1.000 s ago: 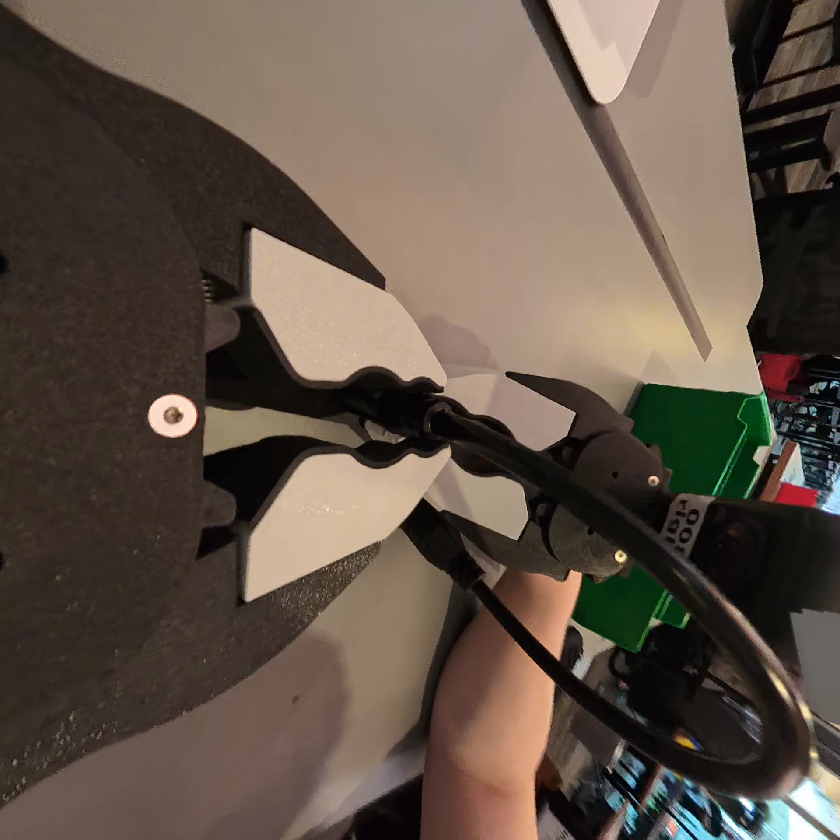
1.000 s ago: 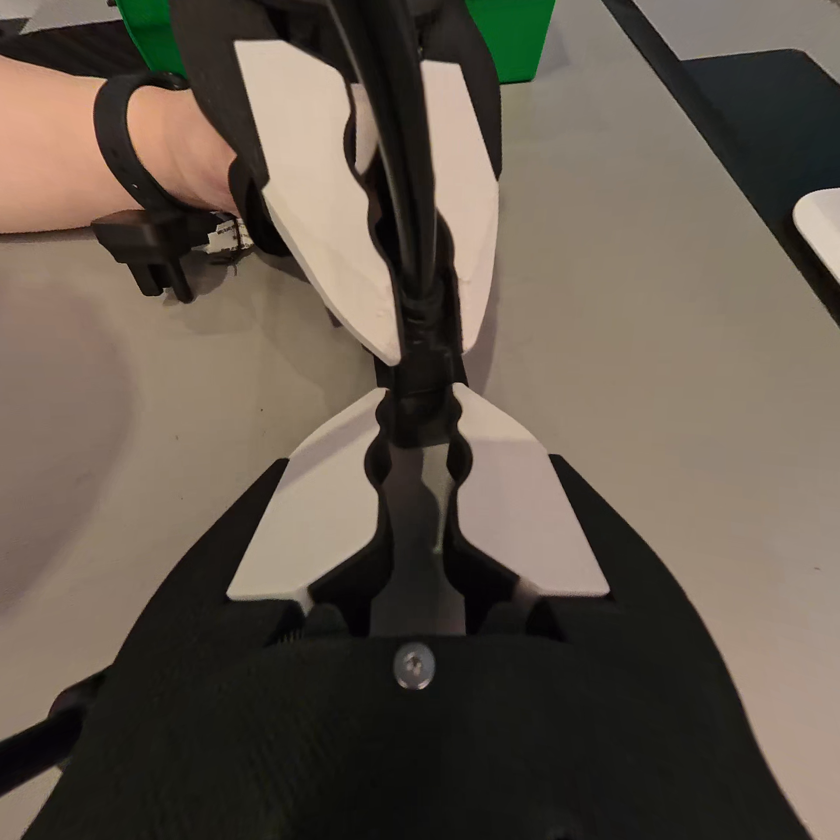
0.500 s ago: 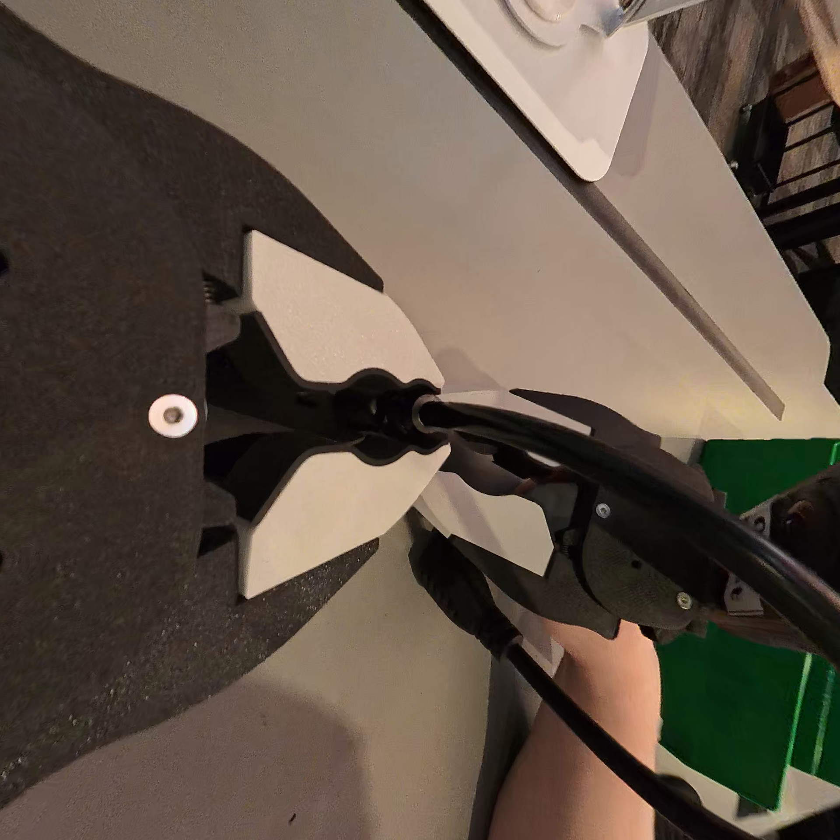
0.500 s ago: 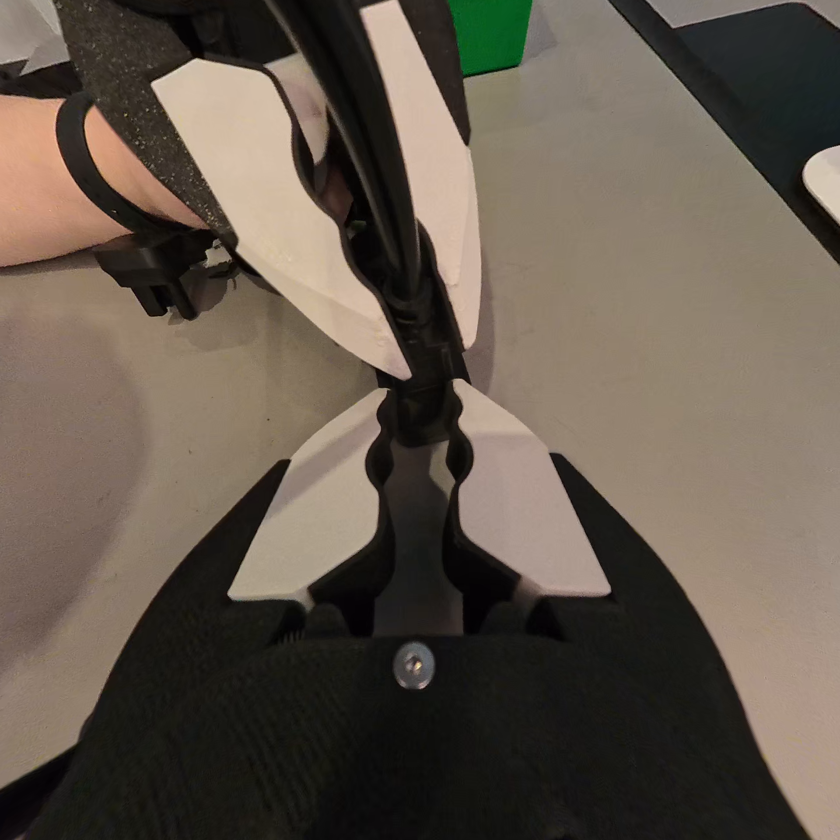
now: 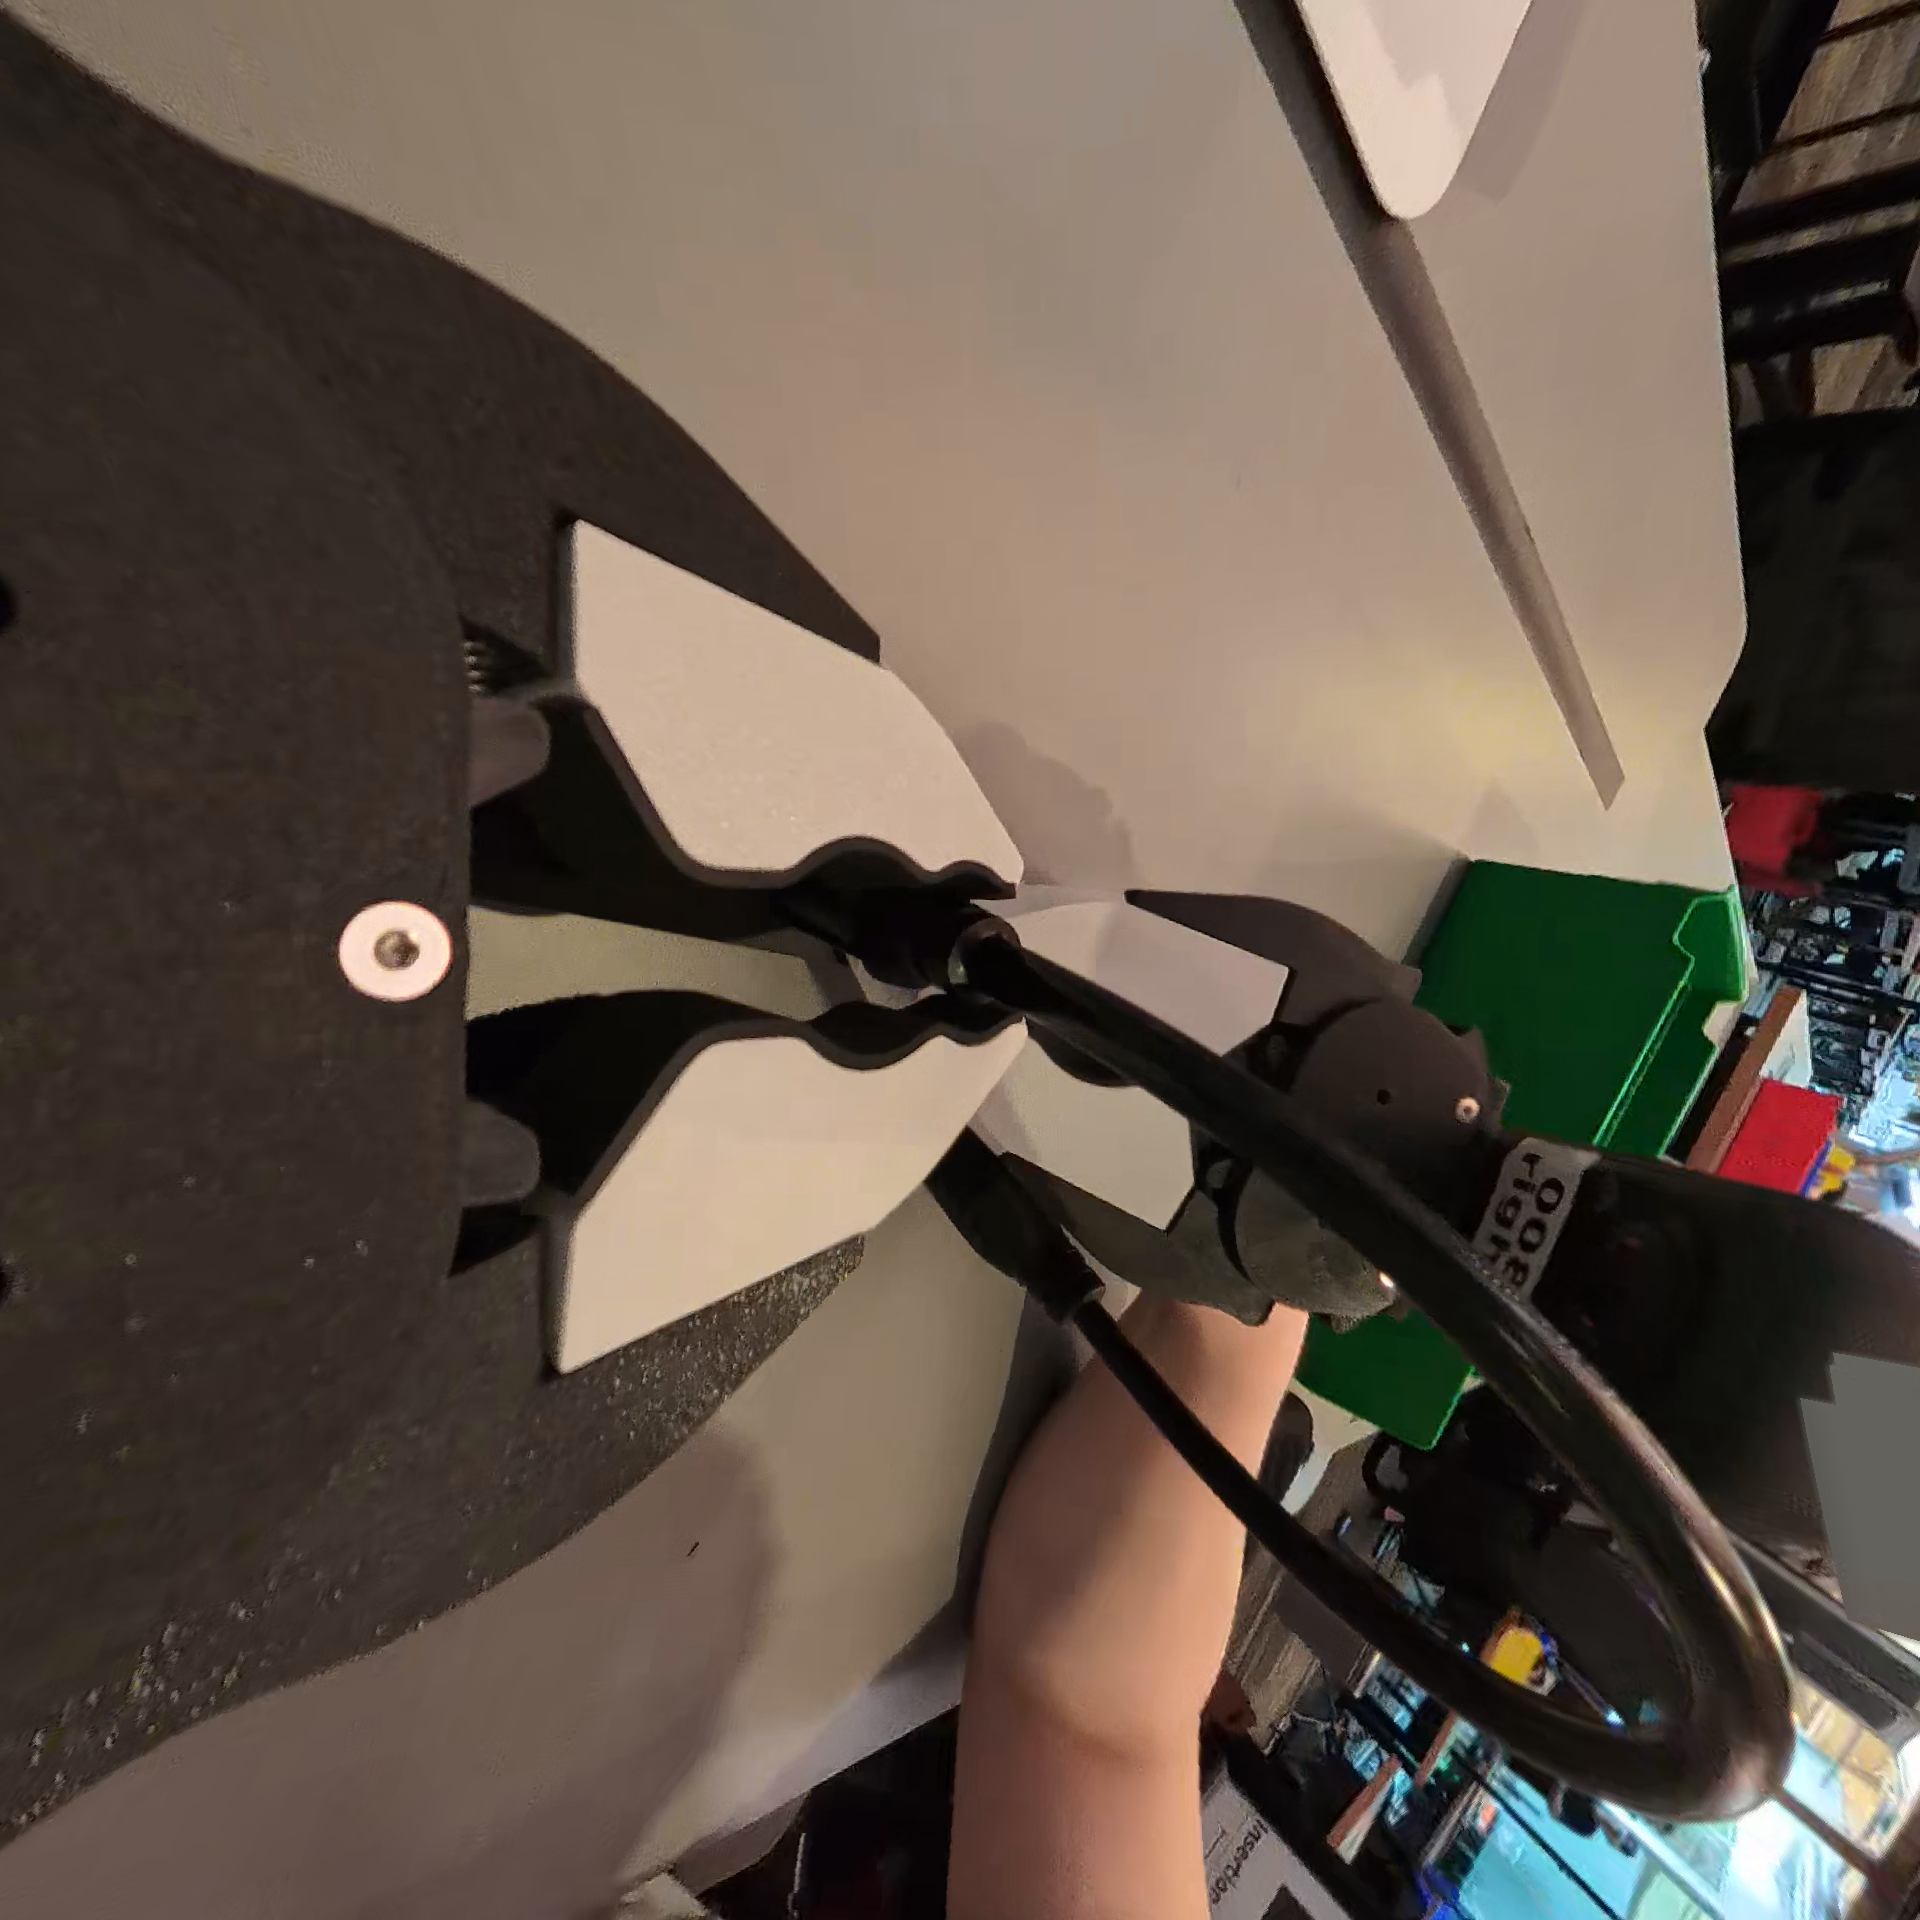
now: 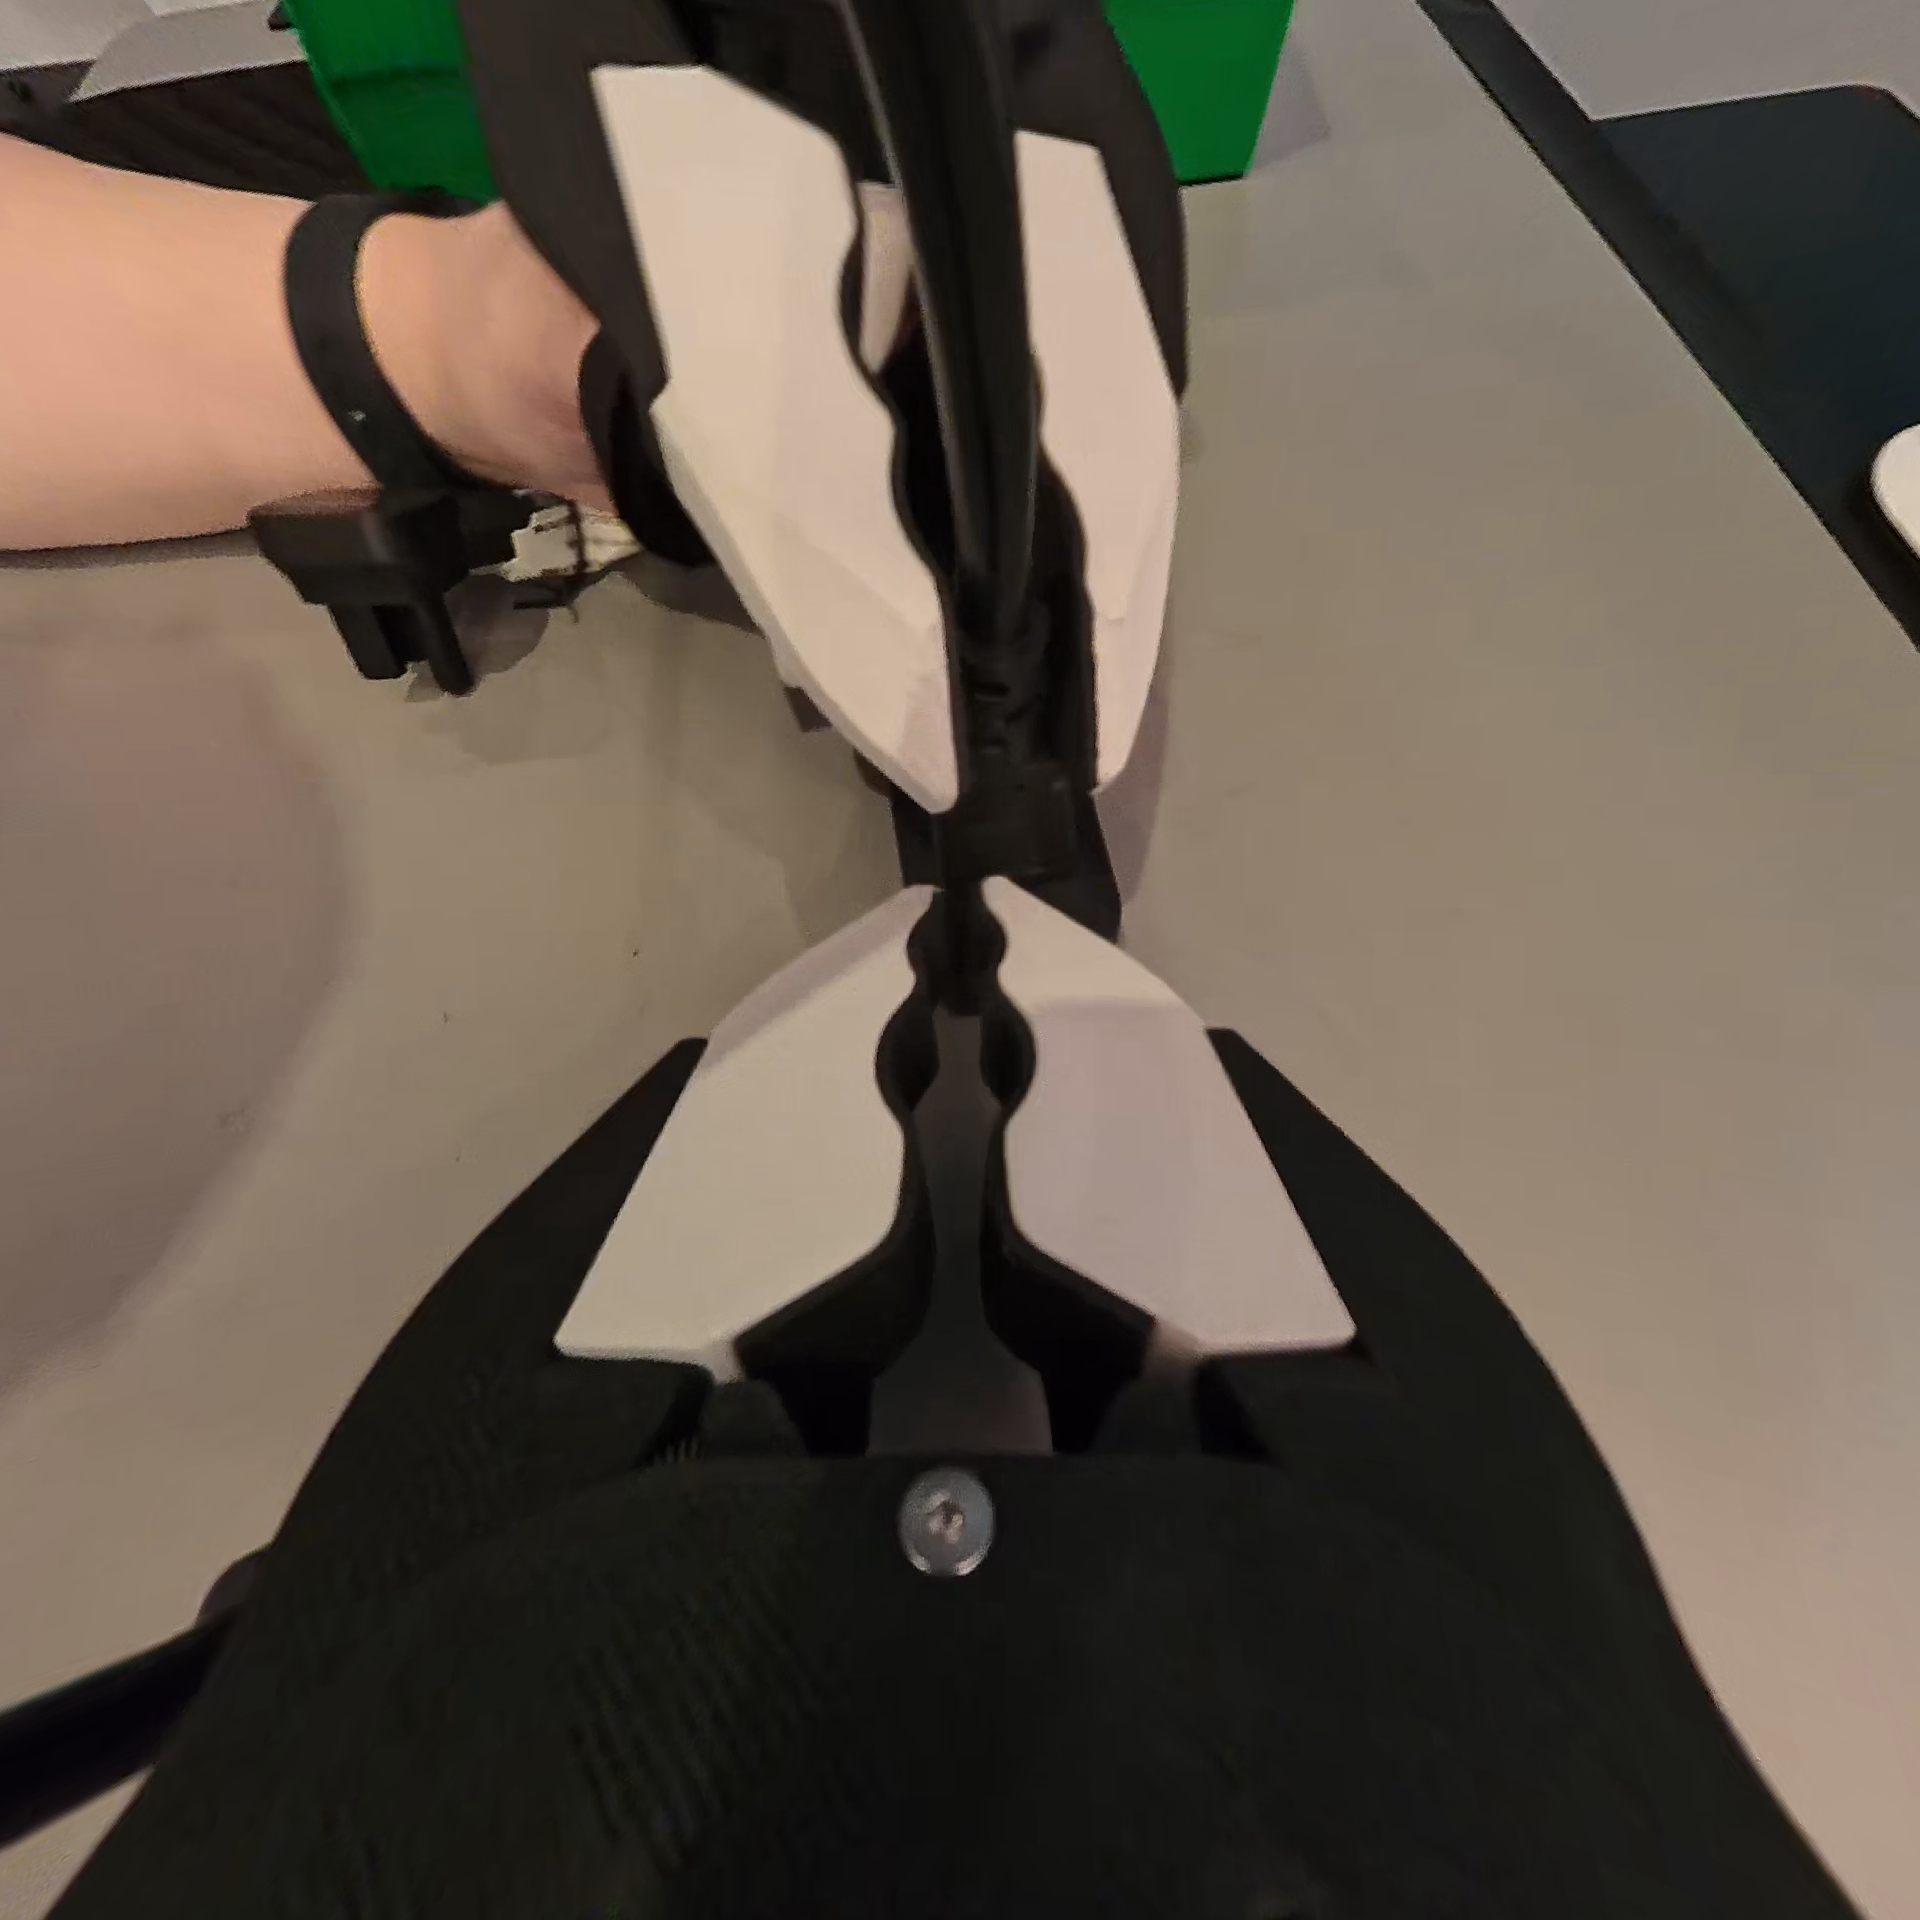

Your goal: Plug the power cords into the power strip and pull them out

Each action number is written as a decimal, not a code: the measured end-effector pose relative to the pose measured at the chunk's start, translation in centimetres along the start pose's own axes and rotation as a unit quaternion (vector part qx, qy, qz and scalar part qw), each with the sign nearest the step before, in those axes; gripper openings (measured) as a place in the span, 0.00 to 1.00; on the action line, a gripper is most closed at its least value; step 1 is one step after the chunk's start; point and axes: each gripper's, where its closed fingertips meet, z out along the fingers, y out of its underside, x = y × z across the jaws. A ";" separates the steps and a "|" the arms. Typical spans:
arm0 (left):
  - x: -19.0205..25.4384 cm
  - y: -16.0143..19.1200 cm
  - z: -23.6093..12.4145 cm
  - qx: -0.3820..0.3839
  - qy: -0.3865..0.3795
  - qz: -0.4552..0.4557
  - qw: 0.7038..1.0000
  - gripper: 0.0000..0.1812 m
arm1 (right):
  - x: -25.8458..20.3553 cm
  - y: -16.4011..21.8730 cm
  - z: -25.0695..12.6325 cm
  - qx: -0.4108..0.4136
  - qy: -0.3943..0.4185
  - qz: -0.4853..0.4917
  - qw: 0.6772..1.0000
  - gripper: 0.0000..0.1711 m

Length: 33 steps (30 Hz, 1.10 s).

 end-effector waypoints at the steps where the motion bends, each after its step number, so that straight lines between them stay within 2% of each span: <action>1: 0.1 0.0 0.0 -0.001 0.000 0.009 1.000 0.10 | -0.1 0.0 0.0 0.000 0.002 -0.015 1.000 0.05; 5: 0.1 0.0 0.0 0.002 -0.003 0.012 1.000 0.10 | 0.1 -0.1 0.0 0.003 -0.004 -0.007 1.000 0.04; 8: 0.2 -0.2 0.1 0.007 0.010 0.001 1.000 0.10 | 0.6 -0.4 -0.3 0.014 -0.018 0.031 0.999 0.12; 13: 0.1 0.0 0.2 0.000 0.002 0.007 1.000 0.10 | 0.2 -0.1 -0.1 0.000 0.005 -0.040 0.999 0.06; 21: 0.0 -0.1 0.0 -0.002 -0.011 0.013 1.000 0.09 | 0.3 0.0 0.0 -0.001 -0.009 0.020 1.000 0.04; 29: -0.2 -0.2 1.0 -0.060 -0.058 0.076 0.994 0.09 | 0.5 0.1 -0.2 -0.012 -0.003 0.032 0.999 0.05; 31: -0.1 -0.2 0.9 -0.046 -0.043 0.065 0.996 0.09 | 0.5 0.2 -0.2 -0.010 -0.004 0.039 0.999 0.05; 33: -0.2 -0.3 0.3 -0.009 -0.003 0.014 1.000 0.09 | 0.5 0.1 0.0 -0.007 -0.008 0.045 0.999 0.05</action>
